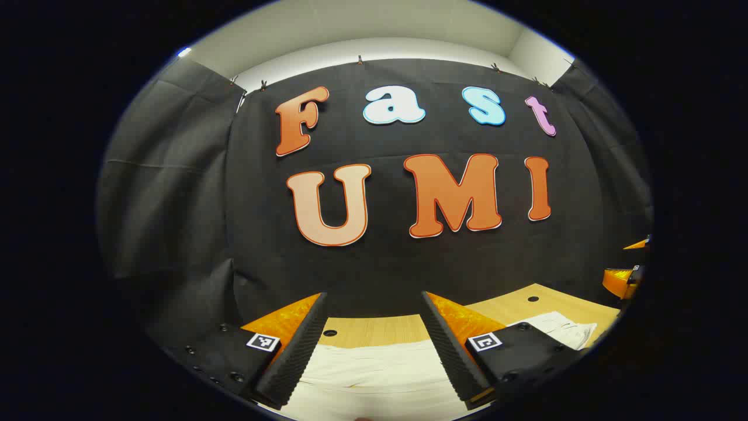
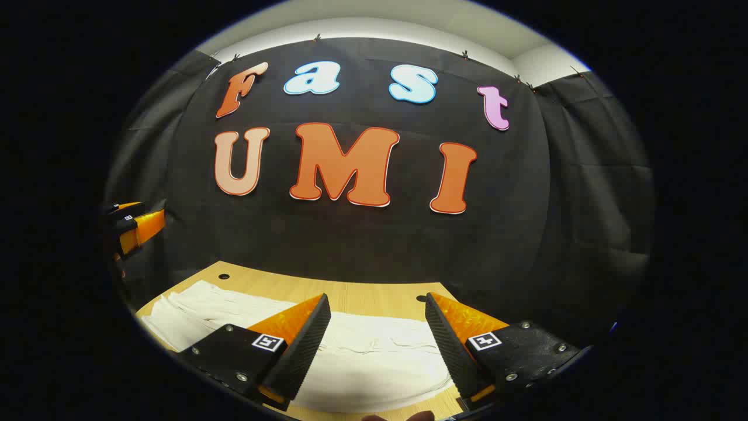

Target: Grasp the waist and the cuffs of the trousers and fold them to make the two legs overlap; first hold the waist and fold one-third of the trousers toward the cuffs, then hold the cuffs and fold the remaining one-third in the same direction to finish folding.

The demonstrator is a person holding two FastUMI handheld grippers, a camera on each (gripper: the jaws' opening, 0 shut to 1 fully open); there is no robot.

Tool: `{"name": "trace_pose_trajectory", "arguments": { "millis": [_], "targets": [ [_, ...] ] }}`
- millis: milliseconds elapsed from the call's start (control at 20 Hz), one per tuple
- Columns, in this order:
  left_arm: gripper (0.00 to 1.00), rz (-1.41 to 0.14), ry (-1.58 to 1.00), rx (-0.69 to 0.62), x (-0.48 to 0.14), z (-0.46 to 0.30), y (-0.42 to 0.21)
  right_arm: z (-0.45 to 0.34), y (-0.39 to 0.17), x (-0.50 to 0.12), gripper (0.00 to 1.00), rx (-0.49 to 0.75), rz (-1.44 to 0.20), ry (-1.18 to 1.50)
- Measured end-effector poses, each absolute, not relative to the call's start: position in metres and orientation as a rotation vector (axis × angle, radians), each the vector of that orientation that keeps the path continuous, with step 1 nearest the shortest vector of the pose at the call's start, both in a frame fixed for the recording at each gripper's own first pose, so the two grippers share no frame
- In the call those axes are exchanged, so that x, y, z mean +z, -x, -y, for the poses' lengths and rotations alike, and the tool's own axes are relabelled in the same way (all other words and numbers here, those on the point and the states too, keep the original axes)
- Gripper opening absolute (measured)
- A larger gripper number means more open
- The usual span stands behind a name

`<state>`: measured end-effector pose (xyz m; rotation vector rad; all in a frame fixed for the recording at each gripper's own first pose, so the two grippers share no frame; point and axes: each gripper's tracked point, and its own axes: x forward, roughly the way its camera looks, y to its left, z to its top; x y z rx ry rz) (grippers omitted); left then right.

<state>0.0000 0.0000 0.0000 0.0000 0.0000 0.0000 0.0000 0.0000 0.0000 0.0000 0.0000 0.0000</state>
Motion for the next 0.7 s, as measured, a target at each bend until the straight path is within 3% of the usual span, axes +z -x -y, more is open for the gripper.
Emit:
{"name": "trace_pose_trajectory", "arguments": {
  "millis": [700],
  "targets": [
    [1.00, 0.019, -0.029, -0.051, -0.016, -0.048, 0.010, 0.012, 0.018, -0.029, 0.99, -0.114, -0.098, 0.007]
  ]
}}
